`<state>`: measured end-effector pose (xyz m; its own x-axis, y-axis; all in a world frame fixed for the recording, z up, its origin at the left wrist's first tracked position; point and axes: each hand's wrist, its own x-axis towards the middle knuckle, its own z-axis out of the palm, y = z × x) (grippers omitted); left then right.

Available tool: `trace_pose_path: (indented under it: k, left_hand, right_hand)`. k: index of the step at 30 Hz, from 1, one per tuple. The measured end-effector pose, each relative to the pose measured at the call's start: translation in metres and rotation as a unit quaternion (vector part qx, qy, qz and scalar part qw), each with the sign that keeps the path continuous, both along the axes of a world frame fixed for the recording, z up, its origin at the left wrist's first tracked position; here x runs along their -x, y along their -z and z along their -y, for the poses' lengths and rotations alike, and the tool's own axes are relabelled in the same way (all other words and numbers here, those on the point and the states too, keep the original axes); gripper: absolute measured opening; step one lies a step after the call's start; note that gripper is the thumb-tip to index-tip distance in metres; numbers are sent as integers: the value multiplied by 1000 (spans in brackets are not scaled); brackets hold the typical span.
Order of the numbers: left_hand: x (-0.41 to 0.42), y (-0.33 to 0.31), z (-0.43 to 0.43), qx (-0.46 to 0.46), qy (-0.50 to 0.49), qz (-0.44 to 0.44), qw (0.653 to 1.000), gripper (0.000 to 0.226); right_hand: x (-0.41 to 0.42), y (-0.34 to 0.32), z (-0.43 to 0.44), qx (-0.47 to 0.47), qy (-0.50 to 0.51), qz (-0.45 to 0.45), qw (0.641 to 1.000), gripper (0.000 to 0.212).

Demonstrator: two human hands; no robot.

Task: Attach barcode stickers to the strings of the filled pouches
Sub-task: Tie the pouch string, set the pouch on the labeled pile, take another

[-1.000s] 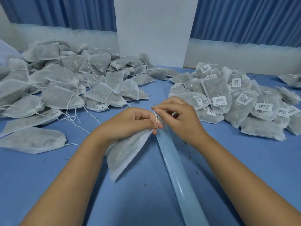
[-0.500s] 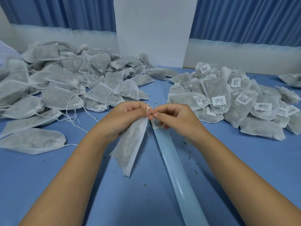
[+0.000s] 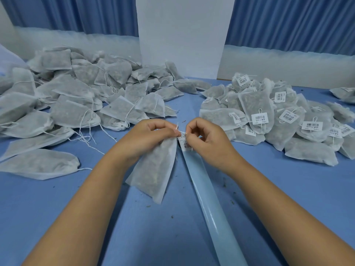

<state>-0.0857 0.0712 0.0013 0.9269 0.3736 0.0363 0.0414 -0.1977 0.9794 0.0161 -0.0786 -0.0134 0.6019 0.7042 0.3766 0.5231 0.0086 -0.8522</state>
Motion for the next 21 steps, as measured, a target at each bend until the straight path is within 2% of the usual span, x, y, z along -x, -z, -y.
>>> trace_pose_path:
  k: [8,12,17,21]
  left_hand:
    - [-2,4,-5,-54,-3,-22,998,10]
    - [-2,4,-4,-96,-11,-37,995,11]
    - [-1,4,-3,-114,3,-51,992,11]
    - [-1,3,-2,-118,4,-57,991,11]
  right_hand:
    - [0,0,-1,-29,-17,-26,999,28]
    - [-2,3,-1,-2,5,34,999,23]
    - [-4,7,0,35,23,184,982,19]
    - [-6,9,-1,52,32,172,983,12]
